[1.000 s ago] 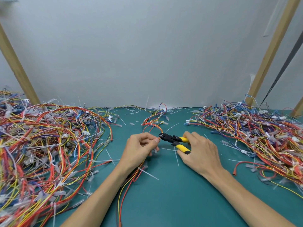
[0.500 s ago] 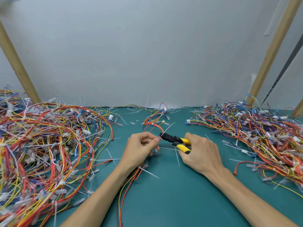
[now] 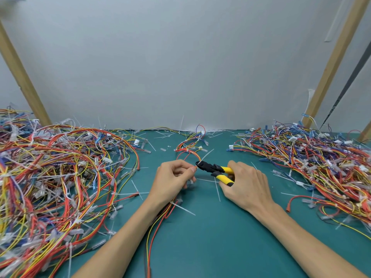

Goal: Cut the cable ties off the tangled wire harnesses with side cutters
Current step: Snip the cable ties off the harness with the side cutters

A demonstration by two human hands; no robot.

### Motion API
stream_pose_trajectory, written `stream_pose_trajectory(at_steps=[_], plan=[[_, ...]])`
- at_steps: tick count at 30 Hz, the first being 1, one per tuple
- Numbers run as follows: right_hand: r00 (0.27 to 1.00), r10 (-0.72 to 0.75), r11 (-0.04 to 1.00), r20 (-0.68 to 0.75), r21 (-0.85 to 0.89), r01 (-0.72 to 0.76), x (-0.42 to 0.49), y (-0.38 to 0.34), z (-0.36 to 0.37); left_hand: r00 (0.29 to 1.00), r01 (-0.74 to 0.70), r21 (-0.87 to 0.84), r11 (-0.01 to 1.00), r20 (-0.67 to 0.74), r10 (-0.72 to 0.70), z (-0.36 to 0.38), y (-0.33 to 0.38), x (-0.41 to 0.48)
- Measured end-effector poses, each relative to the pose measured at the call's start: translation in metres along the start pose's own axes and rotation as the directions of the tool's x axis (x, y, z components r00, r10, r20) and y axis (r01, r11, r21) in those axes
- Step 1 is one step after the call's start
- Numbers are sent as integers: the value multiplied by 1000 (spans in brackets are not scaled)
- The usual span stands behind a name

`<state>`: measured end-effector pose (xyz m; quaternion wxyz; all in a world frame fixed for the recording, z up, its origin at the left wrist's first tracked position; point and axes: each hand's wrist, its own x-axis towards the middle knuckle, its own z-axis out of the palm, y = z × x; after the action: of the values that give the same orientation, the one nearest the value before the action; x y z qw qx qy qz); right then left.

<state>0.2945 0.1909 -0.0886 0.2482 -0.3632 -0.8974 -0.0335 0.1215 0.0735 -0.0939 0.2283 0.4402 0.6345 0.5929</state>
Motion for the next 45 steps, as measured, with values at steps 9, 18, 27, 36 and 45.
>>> stream_pose_trajectory(at_steps=[9, 18, 27, 36, 45], plan=[[999, -10, 1000, 49, -26, 12, 3, 2, -1, 1000, 0, 22, 1000, 7, 0, 0, 1, 0], [996, 1, 1000, 92, 1, -1, 3, 4, -2, 1000, 14, 21, 1000, 9, -14, 0, 2, -1], [996, 5, 1000, 87, 25, -7, 2, 5, -3, 1000, 23, 24, 999, 12, -24, 0, 2, -1], [978, 209, 967, -21, 151, -203, 4, 7, -1, 999, 38, 1, 999, 6, -38, 0, 2, 0], [977, 180, 963, -118, 224, -150, 5, 9, 3, 998, 21, -20, 1000, 52, -20, -2, 5, -1]])
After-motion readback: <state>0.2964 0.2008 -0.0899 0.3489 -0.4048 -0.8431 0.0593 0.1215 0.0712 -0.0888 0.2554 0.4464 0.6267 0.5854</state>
